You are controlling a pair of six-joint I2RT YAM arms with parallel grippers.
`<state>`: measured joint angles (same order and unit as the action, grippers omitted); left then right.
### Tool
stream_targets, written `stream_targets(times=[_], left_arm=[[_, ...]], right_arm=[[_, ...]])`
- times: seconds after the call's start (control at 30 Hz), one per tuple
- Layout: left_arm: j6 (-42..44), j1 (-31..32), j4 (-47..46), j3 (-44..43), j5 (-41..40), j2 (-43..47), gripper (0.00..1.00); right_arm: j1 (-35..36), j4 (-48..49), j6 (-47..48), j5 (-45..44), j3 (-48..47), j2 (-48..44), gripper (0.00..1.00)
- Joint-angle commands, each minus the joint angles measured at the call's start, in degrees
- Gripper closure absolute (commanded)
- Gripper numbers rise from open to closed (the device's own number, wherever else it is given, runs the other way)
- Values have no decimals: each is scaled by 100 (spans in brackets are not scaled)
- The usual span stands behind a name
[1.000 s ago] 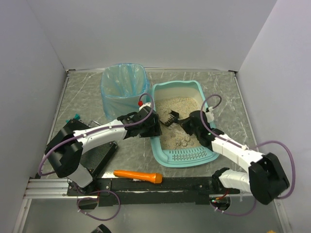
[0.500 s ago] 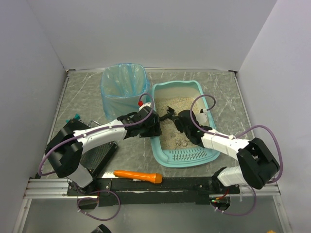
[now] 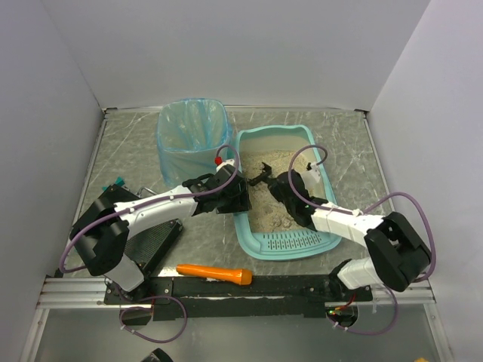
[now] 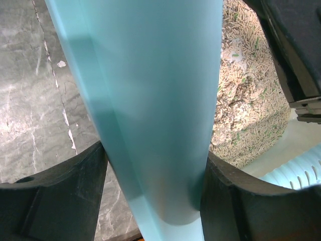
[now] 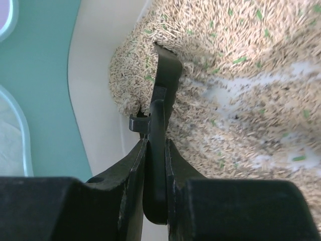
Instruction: Clean the litter box
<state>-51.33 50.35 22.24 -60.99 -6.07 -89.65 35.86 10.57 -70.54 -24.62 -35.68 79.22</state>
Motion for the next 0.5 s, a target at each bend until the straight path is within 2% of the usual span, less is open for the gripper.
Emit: stream_targets(times=[0.0, 0.1, 0.47], left_arm=[[185, 133, -185, -141, 282, -150, 64], [133, 133, -62, -167, 194, -185, 64], [-44, 133, -9, -194, 211, -273, 65]], right_arm=[[-105, -538, 947, -579, 509, -47, 100], [-114, -1230, 551, -833, 229, 137, 100], [-105, -742, 172, -667, -220, 1016, 100]])
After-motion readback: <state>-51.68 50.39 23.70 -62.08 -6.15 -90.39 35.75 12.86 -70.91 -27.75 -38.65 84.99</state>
